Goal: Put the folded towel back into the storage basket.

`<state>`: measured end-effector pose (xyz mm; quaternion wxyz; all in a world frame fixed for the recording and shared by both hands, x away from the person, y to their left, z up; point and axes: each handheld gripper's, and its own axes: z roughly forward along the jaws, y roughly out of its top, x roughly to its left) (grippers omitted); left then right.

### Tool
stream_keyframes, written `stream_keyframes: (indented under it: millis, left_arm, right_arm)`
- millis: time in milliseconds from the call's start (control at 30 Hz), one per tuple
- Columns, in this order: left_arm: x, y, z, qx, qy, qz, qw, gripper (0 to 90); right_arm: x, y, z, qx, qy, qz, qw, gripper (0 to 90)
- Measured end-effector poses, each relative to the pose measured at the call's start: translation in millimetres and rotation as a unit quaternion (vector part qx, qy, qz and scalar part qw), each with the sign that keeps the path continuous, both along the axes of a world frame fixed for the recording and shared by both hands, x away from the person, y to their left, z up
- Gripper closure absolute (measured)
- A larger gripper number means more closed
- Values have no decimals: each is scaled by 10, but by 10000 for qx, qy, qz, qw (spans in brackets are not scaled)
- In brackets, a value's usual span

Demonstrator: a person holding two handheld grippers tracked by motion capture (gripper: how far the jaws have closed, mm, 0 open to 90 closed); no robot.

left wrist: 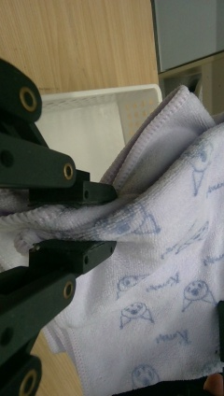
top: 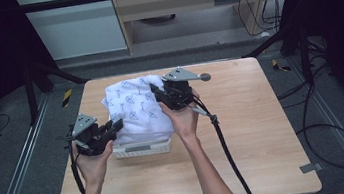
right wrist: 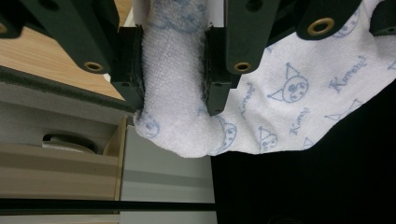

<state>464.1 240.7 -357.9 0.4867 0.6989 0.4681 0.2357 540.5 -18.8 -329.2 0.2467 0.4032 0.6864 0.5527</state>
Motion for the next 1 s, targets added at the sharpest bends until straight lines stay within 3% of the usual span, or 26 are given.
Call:
stream_keyframes:
  millis: [433, 700, 1000]
  left_arm:
    - [91, 182, -44, -44, 34, 228, 9997, 740]
    - [179, 247, -126, -49, 104, 274, 9996, 740]
    - [265, 267, -238, 3, 259, 335, 9991, 740]
  right_arm:
    - [135, 254, -35, -62, 3, 74, 10000, 659]
    - [201, 298, -97, -44, 111, 92, 9999, 659]
    - [283, 366, -211, -187, 209, 86, 9996, 658]
